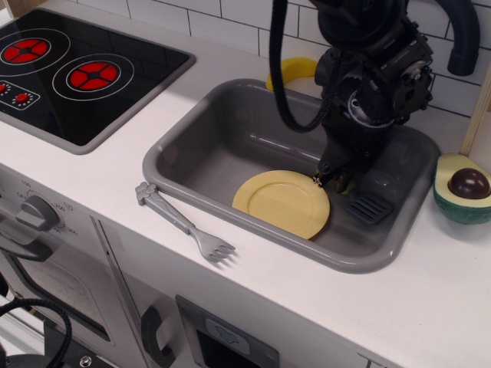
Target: Take spatula off plate sink
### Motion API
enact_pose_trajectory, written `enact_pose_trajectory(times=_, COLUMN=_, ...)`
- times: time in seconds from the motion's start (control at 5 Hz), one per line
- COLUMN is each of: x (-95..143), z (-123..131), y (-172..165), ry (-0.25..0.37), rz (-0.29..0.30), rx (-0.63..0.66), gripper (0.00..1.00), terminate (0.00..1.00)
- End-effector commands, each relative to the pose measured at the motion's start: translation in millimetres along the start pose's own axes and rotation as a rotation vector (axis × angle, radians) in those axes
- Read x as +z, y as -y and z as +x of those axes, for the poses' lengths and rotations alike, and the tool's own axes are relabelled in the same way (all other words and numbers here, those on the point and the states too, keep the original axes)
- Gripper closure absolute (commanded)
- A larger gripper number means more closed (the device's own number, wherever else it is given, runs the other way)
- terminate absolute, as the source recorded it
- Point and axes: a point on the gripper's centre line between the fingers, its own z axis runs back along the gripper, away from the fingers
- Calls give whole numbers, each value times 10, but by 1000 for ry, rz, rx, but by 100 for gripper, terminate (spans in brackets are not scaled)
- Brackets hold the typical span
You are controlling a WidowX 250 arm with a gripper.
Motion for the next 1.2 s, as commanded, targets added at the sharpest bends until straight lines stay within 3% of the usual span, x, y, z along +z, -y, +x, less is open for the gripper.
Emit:
enact_pose_trajectory(times=0.0, x=149, z=44, y=102, ry=-30, rz=-63, rx=-7, gripper=0, terminate=0)
enact_pose_trajectory(times=0.2, x=283, z=94, y=127, ry=-49, rz=-94, rx=8, gripper=0, terminate=0)
enact_pose_trajectory(times=0.4, x=503, z=188, y=145, ry=-30, rz=-130, rx=38, gripper=0, terminate=0)
enact_pose_trajectory(times=0.6, x=758, z=355, y=95, ry=-51, rz=-110, rx=-10, gripper=0, terminate=0)
enact_pose_trajectory(times=1.0, x=758, z=355, y=95, ry=-51, rz=-110, rx=-10, gripper=0, terminate=0)
